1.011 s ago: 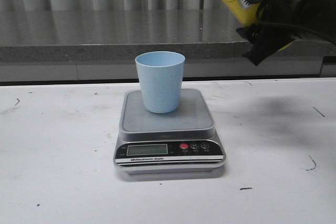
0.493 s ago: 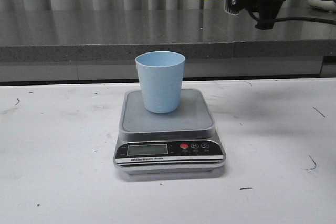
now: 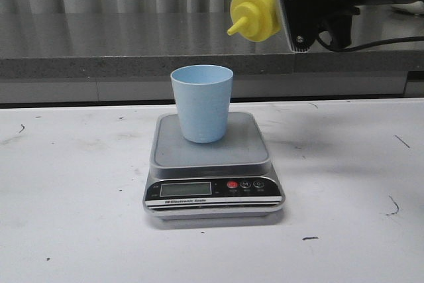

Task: Pour seasoning into cup on scale with both arms
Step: 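Turn the yellow bottle upright with the right gripper, then lower the yellow bottle back onto the table with the right gripper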

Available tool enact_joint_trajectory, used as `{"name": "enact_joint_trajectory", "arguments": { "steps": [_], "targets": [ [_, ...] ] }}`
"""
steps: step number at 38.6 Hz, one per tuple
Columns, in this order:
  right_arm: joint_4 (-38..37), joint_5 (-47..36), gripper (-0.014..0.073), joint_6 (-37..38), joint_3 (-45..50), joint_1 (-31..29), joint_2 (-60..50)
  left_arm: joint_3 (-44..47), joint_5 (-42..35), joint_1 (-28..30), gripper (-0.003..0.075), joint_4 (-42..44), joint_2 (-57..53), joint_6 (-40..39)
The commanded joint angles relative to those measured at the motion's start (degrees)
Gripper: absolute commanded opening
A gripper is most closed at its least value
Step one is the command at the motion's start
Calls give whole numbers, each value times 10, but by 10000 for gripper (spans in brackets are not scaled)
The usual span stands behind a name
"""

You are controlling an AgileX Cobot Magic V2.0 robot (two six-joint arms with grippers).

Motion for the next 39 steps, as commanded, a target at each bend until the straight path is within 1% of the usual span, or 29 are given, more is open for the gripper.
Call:
{"name": "enact_joint_trajectory", "arguments": {
  "steps": [1,4,10,16,19,23,26,28,31,39],
  "targets": [
    [24,-69,158,14,-23,0,-31,-15,-45,1,-20,-9,6,-4],
    [55,-69,158,48,-23,0,-31,-15,-45,1,-20,-9,6,-4],
    [154,-69,158,168,-23,2,-31,-15,-45,1,-20,-9,6,-4],
    [306,-53,158,360,-23,16,-31,-15,-45,1,-20,-9,6,-4],
    [388,-27,158,464,-23,26,-31,-15,-45,1,-20,-9,6,-4],
    [480,18,158,574,-23,35,-31,-15,-45,1,-20,-9,6,-4],
    [506,48,158,629,-23,38,-31,-15,-45,1,-20,-9,6,-4],
    [507,64,158,660,-23,41,-31,-15,-45,1,-20,-9,6,-4],
    [507,80,158,686,-23,41,-31,-15,-45,1,-20,-9,6,-4],
    [505,104,160,694,-23,41,-35,-15,-45,1,-20,-9,6,-4]
  ]
}}
